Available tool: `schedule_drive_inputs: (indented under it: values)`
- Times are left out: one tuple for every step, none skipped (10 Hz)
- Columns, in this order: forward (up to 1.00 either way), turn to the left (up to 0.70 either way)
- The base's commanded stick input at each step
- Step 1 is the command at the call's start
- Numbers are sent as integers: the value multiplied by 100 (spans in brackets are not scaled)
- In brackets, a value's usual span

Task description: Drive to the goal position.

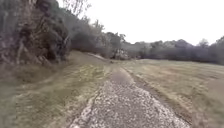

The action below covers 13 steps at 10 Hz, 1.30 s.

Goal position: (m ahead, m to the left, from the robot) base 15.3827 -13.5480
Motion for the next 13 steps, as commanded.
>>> schedule_drive_inputs:
  values:
    - [60, 0]
    - [60, -2]
    - [60, -7]
    - [60, -12]
    - [60, -15]
    - [60, -15]
    - [60, -15]
    - [60, -15]
    - [60, -15]
    - [60, -15]
    - [60, -14]
    - [60, -6]
    - [60, -1]
